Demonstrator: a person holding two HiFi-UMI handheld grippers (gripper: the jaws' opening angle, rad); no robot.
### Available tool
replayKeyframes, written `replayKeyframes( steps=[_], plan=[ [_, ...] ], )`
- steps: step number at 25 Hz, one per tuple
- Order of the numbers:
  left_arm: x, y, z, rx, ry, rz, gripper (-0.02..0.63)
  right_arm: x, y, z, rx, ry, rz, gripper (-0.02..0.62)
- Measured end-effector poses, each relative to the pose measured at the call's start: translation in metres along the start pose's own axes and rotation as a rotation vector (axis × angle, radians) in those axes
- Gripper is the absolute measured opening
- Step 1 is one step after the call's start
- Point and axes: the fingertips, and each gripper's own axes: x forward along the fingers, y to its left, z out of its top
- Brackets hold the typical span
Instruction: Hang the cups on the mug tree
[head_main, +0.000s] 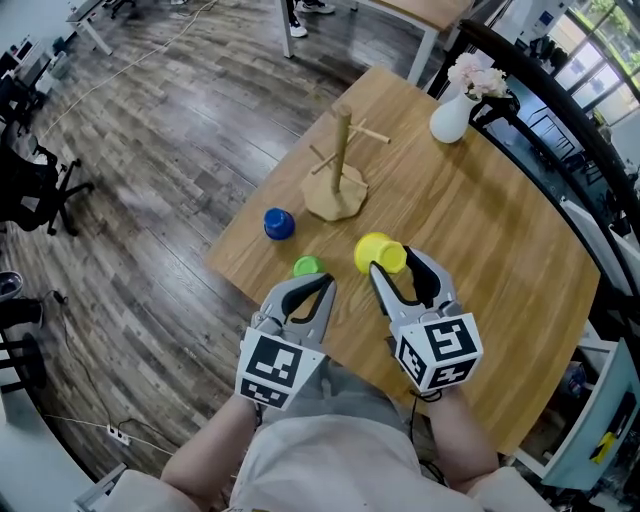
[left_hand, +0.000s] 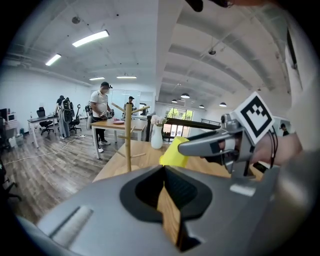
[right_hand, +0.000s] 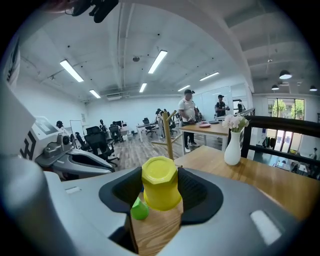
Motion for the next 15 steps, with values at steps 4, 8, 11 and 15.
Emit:
replayKeyframes(
  steps=[4, 8, 11, 15],
  plan=[
    [0.002, 0.009, 0.006, 0.005, -0.017, 0.01, 0.002, 0.003, -0.002, 0.012, -0.011, -0.023, -0.008, 0.227],
    [0.008, 0.022, 0.017, 0.006, -0.036, 0.023, 0.002, 0.012, -0.01, 0.03, -0.021, -0.052, -0.027, 0.227],
    [0.018, 0.029, 0.025, 0.017, -0.042, 0.022, 0.002, 0.021, -0.02, 0.039, -0.023, -0.063, -0.045, 0.227],
    [0.034, 0.036, 0.031, 0.046, -0.043, 0.014, 0.002, 0.035, -0.03, 0.047, -0.026, -0.07, -0.057, 0.227]
  ],
)
